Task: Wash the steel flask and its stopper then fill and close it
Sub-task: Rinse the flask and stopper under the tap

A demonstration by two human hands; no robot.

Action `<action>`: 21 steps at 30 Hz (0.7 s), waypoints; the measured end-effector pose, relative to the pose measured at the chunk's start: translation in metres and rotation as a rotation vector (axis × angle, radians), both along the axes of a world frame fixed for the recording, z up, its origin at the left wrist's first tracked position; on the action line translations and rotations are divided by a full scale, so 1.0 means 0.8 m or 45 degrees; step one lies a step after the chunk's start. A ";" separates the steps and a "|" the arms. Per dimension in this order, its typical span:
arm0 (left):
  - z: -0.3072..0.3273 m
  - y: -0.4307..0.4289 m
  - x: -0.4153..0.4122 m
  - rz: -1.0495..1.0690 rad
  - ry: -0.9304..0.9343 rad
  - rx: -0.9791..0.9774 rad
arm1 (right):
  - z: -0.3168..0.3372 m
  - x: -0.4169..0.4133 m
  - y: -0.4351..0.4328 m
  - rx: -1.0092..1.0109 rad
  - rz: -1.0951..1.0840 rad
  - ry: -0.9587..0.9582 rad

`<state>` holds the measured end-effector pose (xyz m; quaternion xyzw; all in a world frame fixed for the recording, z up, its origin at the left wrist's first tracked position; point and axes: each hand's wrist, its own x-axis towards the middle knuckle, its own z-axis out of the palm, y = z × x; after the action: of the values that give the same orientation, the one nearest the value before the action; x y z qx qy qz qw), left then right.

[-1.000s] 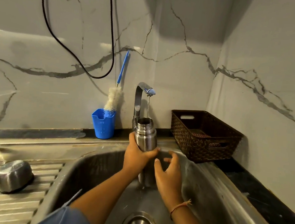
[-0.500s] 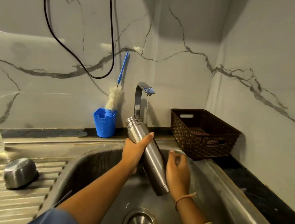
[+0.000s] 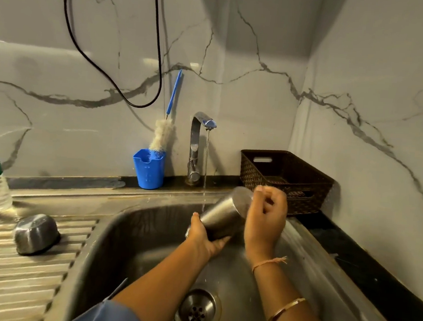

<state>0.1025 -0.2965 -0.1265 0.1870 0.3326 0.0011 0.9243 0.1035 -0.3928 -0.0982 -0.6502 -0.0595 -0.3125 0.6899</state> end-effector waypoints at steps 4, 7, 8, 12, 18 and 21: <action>-0.007 -0.017 0.012 -0.191 -0.051 -0.072 | -0.008 -0.009 0.010 -0.572 -0.105 -0.361; -0.018 -0.018 0.018 -0.240 -0.062 -0.011 | -0.015 -0.001 0.008 -0.737 -0.154 -0.373; -0.016 -0.019 0.017 -0.237 -0.036 0.009 | -0.018 0.002 0.007 -0.761 -0.173 -0.356; -0.005 -0.007 0.018 -0.068 0.069 0.174 | -0.024 0.004 -0.001 -0.556 -0.132 0.010; 0.041 0.021 0.048 -0.046 -0.134 0.546 | -0.035 0.029 -0.019 0.639 0.379 1.002; 0.057 0.025 0.063 -0.027 -0.263 0.731 | -0.034 0.029 -0.019 0.810 0.551 1.240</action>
<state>0.1526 -0.2768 -0.0809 0.4429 0.2209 0.1044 0.8626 0.1266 -0.4077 -0.1253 -0.4538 0.2278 0.1646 0.8456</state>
